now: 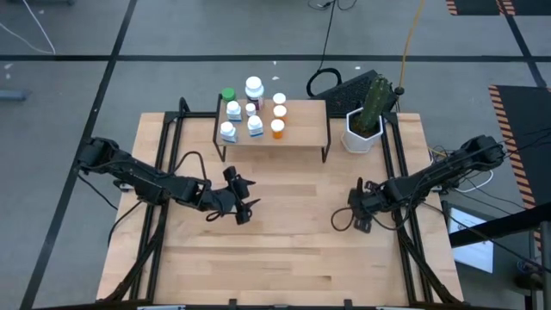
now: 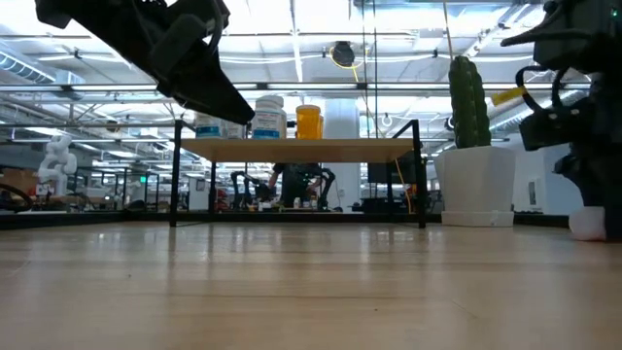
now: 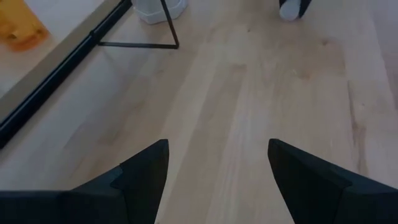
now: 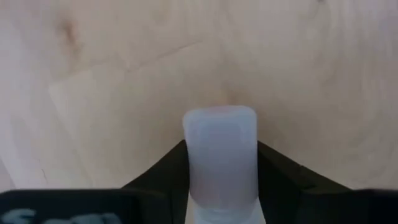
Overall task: Pick and place medicine bottles onto shelf by color
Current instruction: Put the transparent pill bottle on the shelf
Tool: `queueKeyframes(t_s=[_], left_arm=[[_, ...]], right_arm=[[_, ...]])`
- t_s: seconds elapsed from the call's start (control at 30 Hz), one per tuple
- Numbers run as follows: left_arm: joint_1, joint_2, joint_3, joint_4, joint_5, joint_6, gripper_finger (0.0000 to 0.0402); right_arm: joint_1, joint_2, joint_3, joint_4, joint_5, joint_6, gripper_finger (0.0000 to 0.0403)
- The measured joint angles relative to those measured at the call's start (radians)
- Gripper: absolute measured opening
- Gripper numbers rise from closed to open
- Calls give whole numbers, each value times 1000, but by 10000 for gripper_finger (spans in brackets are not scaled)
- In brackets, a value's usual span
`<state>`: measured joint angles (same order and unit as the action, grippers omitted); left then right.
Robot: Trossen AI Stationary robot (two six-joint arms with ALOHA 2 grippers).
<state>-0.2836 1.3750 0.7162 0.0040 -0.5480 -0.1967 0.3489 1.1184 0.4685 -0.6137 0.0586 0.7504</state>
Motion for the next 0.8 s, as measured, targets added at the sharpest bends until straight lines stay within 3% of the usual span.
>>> queueKeyframes(t_s=[0.07,0.2,0.33,0.4,0.47,0.57,0.8], left_arm=[[0,0,0,5,0,2,273],[-2,19,0,101,28,74,273],[-28,105,-1,325,114,269,273],[-47,160,-1,442,132,380,273],[-61,215,-1,547,133,481,274],[-62,281,0,688,141,516,277],[-20,401,94,699,395,461,309]], right_arm=[[-3,1,-6,93,39,102,131],[-43,11,-28,463,73,220,142],[-93,79,-104,989,28,232,155],[-117,133,-120,1153,-24,232,152],[-136,201,-120,1213,-78,225,146],[-154,305,-81,1287,-172,201,143],[-158,511,94,1306,-367,4,153]])
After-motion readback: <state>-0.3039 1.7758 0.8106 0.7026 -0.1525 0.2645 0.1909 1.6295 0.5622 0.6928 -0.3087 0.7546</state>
